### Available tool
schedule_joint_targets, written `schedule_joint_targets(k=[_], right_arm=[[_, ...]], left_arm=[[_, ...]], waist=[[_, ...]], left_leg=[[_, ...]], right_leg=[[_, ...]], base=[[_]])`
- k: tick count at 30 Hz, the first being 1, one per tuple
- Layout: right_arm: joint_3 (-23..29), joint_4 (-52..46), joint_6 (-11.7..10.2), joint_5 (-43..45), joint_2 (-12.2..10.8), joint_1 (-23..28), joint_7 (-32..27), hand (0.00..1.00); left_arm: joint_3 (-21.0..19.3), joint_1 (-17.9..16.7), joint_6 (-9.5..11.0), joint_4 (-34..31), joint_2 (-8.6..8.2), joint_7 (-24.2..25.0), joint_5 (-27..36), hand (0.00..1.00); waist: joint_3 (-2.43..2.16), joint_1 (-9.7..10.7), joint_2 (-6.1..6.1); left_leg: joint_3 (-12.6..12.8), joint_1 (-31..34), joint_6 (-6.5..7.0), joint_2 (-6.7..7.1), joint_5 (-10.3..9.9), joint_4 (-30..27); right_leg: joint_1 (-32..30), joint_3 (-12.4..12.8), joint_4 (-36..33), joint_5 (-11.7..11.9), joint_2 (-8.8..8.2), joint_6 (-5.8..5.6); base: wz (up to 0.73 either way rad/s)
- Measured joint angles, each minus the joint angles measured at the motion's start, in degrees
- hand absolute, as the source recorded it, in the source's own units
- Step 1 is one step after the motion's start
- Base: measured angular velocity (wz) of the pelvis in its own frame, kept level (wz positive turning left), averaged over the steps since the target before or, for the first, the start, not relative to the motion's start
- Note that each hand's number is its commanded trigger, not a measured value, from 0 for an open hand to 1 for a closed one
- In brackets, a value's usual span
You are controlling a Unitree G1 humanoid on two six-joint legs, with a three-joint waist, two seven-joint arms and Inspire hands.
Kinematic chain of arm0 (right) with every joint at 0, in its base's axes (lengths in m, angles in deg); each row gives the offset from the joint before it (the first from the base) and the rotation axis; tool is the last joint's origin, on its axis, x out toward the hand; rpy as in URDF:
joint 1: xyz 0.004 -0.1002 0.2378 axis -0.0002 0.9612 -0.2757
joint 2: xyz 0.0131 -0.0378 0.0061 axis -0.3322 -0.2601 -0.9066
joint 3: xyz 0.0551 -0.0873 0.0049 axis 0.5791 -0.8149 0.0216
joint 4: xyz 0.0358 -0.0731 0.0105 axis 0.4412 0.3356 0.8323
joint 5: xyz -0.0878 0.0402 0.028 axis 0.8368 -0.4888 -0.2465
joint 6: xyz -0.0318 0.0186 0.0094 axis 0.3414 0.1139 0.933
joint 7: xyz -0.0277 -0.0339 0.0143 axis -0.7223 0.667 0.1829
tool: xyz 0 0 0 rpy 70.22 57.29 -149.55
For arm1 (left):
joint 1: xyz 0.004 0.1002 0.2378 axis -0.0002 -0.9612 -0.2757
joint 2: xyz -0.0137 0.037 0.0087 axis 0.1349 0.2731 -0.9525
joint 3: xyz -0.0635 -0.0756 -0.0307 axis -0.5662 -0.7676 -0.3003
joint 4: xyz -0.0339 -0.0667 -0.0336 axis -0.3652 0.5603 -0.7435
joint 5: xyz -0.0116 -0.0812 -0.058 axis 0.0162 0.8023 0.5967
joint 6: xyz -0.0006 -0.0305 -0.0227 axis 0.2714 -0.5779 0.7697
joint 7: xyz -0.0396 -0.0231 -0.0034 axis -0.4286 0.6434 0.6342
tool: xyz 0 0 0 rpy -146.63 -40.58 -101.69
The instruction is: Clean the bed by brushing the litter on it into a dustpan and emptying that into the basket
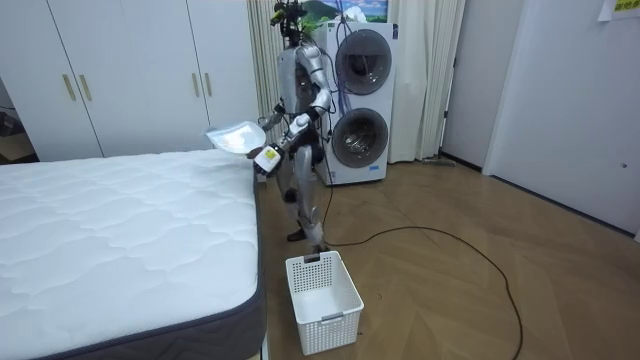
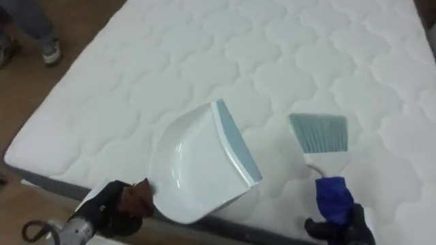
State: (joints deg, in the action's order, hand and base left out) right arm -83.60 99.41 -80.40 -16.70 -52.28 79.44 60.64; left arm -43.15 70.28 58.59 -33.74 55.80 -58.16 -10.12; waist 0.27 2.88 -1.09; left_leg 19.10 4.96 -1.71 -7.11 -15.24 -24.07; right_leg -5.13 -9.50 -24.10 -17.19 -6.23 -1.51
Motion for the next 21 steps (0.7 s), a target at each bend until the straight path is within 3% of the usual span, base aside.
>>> schedule_joint_targets(k=[1,4,9,12,15,17,18,19,20,21], right_arm=[[-1.1,-0.55,-0.01,0.63,-0.07,0.25,0.88,0.0],[-2.22,-0.81,0.06,3.02,-0.07,0.47,3.15,0.0],[-2.72,-0.78,0.04,5.78,-0.11,0.44,3.67,0.0],[-2.74,-0.78,0.05,8.09,-0.47,0.42,3.63,0.0],[-2.66,-0.77,0.1,11.62,-0.35,0.53,3.56,0.0],[-3.17,-0.63,0.26,12.4,-0.34,0.48,3.52,0.0],[-3.42,-0.14,0.28,12.41,-0.49,0.65,3.52,0.0],[-3.32,1.04,0.44,12.5,-0.47,0.65,3.53,0.0],[-3.3,1.65,0.77,12.79,-0.54,0.71,3.57,0.0],[-3.41,3.04,1.4,13.59,-0.75,0.75,3.86,0.0]], left_arm=[[-0.53,-1.28,0.16,0.0,-0.25,0.1,0.12,0.0],[-0.93,-2.13,1.0,-0.02,-0.35,0.26,0.57,0.0],[-2.23,-2.04,2.92,-0.04,-0.4,0.89,0.55,0.0],[-3.82,-2.04,2.92,0.62,-0.41,0.97,0.55,0.0],[-4.29,-2.28,2.91,2.24,-0.43,0.83,0.53,0.0],[-4.27,-2.72,3.4,4.63,-0.63,0.6,0.53,0.0],[-4.27,-2.9,3.78,7.23,-0.82,0.34,0.52,0.0],[-4.28,-2.7,3.78,9.7,-1.58,-0.49,0.44,0.0],[-4.31,-2.79,3.77,10.7,-1.83,-0.82,0.42,0.0],[-4.48,-2.59,3.65,12.57,-2.2,-1.91,0.49,0.0]], waist=[[-0.17,-0.45,-0.42],[-0.15,-0.62,-0.82],[0.0,-0.61,-0.61],[0.67,-0.29,0.73],[0.26,0.09,1.55],[0.25,-0.17,1.62],[0.37,0.02,1.79],[0.06,-0.08,1.36],[-0.41,-0.15,1.1],[-0.39,-1.73,0.89]], left_leg=[[-5.35,-0.79,-0.41,0.77,0.24,1.09],[-10.06,-3.63,-1.72,1.75,1.19,5.1],[-10.61,-6.78,-2.38,1.84,1.6,9.36],[-10.45,-7.68,-2.39,1.79,1.57,9.32],[-10.29,-7.81,-2.41,1.83,1.55,9.17],[-9.6,-7.97,-2.22,2.03,1.38,7.8],[-10.05,-7.46,-1.64,2.47,0.72,6.77],[-10.35,-7.49,-0.93,3.39,0.21,8.66],[-9.64,-8.25,-0.85,3.47,0.26,9.11],[-10.11,-9.64,-0.64,3.68,0.49,10.46]], right_leg=[[0.27,1.44,0.72,0.32,0.84,0.43],[0.03,4.93,0.96,0.54,2.08,0.81],[0.3,7.18,1.0,0.62,3.09,0.94],[1.77,8.02,2.19,0.74,3.39,1.04],[2.71,8.77,3.74,1.07,3.41,0.92],[3.52,11.69,4.05,1.36,3.39,0.76],[4.42,14.45,4.49,1.39,3.13,0.76],[4.29,16.83,4.22,1.37,3.2,0.68],[3.86,17.21,4.05,1.28,3.56,0.49],[2.17,16.04,1.29,1.07,3.68,0.14]], base=[[-1.26],[-0.64],[-0.38],[-0.15],[-0.04],[-0.06],[0.14],[0.18],[-0.05],[-0.77]])
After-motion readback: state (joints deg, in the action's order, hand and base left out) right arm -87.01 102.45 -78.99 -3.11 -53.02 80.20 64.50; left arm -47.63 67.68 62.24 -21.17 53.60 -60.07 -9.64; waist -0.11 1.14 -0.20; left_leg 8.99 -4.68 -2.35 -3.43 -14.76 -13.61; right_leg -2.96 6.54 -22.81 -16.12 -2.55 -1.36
